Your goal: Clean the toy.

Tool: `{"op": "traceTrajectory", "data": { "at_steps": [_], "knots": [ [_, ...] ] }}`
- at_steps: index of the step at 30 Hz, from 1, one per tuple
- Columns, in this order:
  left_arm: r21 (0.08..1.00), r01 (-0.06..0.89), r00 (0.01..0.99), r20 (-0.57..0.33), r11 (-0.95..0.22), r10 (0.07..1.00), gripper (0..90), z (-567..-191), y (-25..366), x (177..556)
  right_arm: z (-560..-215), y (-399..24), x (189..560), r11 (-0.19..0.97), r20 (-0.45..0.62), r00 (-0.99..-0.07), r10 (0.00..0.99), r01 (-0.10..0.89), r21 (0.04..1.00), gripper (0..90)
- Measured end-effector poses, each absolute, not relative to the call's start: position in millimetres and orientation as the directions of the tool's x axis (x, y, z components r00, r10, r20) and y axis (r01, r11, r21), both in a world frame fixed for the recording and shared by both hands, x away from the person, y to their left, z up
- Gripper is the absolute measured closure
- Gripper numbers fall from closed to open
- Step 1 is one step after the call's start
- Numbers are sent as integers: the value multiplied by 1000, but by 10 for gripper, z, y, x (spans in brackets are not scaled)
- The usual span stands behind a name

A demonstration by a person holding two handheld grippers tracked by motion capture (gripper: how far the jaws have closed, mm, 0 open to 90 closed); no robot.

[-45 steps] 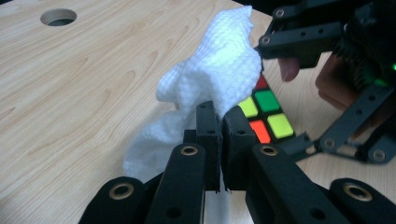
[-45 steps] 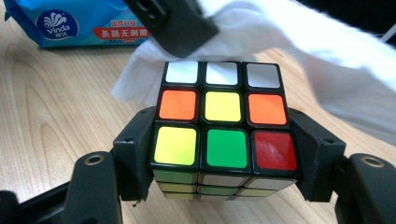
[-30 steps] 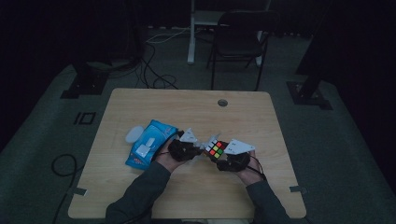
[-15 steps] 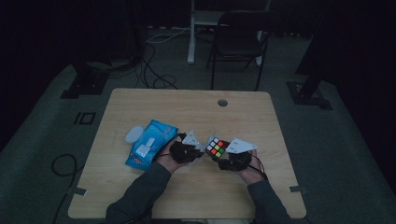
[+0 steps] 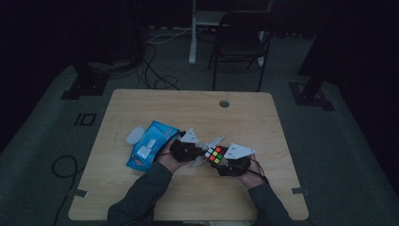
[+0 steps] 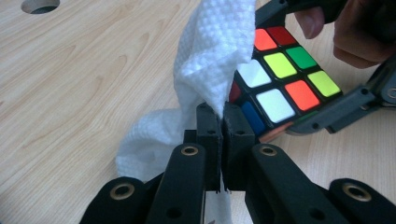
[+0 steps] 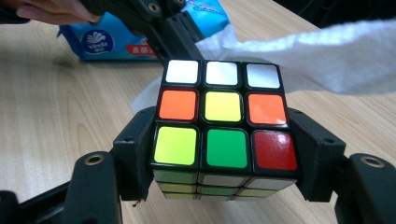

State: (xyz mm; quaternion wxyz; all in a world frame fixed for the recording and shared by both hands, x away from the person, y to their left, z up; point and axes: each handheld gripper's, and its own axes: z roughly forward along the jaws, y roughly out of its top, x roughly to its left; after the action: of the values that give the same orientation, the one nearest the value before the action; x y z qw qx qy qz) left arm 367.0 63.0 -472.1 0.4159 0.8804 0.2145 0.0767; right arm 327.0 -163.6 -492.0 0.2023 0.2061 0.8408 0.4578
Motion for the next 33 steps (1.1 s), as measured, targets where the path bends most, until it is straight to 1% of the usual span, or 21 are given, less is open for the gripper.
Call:
{"op": "traceTrajectory", "data": {
  "at_steps": [8, 15, 21, 27, 33],
  "knots": [
    [741, 316, 897, -30, -592, 441, 884, -4794, 625, 3657, -4877, -1682, 3280, 476, -144, -826, 545, 163, 864, 338],
    [738, 316, 900, -34, -597, 434, 884, -4834, 632, 3582, -4868, -1719, 3339, 467, -140, -787, 601, 204, 860, 337],
    [742, 287, 913, -21, -606, 407, 884, -4801, 594, 3518, -4868, -1697, 3393, 454, -122, -761, 637, 241, 858, 338],
    [754, 270, 917, -11, -599, 400, 884, -4742, 573, 3497, -4890, -1646, 3402, 465, -119, -772, 625, 245, 850, 338],
    [769, 267, 911, -5, -581, 411, 881, -4697, 595, 3497, -4912, -1627, 3401, 477, -116, -779, 616, 252, 842, 338]
  ]
}}
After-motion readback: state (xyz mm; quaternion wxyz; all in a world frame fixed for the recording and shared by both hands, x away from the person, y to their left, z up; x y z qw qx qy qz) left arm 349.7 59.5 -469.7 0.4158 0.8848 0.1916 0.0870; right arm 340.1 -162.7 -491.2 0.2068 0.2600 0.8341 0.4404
